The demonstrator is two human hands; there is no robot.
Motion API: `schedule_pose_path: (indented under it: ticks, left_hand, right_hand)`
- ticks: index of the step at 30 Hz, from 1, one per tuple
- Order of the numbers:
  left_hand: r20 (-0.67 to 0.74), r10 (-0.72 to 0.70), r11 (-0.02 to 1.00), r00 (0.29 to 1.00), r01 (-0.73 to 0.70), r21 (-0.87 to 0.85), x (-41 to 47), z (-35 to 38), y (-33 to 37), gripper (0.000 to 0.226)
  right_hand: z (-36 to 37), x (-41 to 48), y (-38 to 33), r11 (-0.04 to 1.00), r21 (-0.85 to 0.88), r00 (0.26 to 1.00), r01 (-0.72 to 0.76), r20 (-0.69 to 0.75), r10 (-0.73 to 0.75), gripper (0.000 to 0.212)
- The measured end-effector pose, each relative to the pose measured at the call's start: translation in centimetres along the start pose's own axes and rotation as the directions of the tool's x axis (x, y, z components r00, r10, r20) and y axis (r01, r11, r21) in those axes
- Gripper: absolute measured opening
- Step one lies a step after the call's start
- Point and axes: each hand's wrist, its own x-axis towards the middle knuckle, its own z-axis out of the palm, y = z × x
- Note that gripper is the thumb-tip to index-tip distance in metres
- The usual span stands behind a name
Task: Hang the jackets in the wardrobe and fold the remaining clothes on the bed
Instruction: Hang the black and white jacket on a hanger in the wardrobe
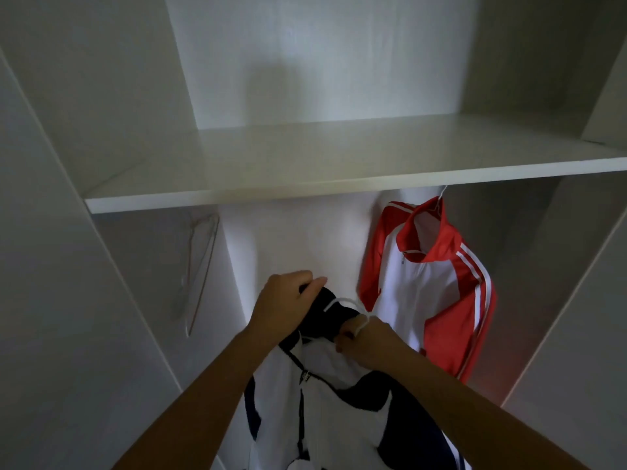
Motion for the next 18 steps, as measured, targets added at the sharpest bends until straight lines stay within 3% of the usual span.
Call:
schedule_pose_path:
  ticks: [3,8,11,14,16,18]
  left_hand:
    - [-0.022,-0.156,0.981,0.988,0.152,-0.119,1.1,-0.6,0.3,0.049]
    - [0.140,-0.370,0.925,0.919,0.378,-0.043,0.3,-1.1,-2.6,0.049]
    - [0.269,-0.451,0.864,0.851,0.491,-0.108,-0.3,-0.5,-3.5,0.040]
    - [0.359,-0.437,0.872,0.825,0.486,-0.056,0.0,-0.1,-3.5,0.032]
    - [0.287,-0.377,0.910,0.881,0.410,-0.063,0.5,0.2,-3.4,0.031]
    - [0.087,-0.336,0.937,0.938,0.342,-0.075,1.0,0.7,-3.2,0.033]
  right_hand:
    - [-1.7,1.2,0.0,0.997,0.081,0.998,-0.018,0.065,0.013,0.020]
    - [-5.7,0.7,1.3,0.966,0.257,0.999,0.037,0.007,-0.040,0.010]
    - [-6.5,0.7,1.1,0.970,0.229,0.995,0.086,-0.072,-0.071,0.018]
    - [-7.0,1.1,0.8,0.979,0.172,0.992,0.109,-0.075,-0.097,0.014]
    - [-7.2,1.3,0.9,0.985,0.134,0.992,0.110,-0.071,-0.101,0.015]
    - [-7.5,1.6,1.1,0.988,0.117,0.993,0.098,-0.081,-0.089,0.017]
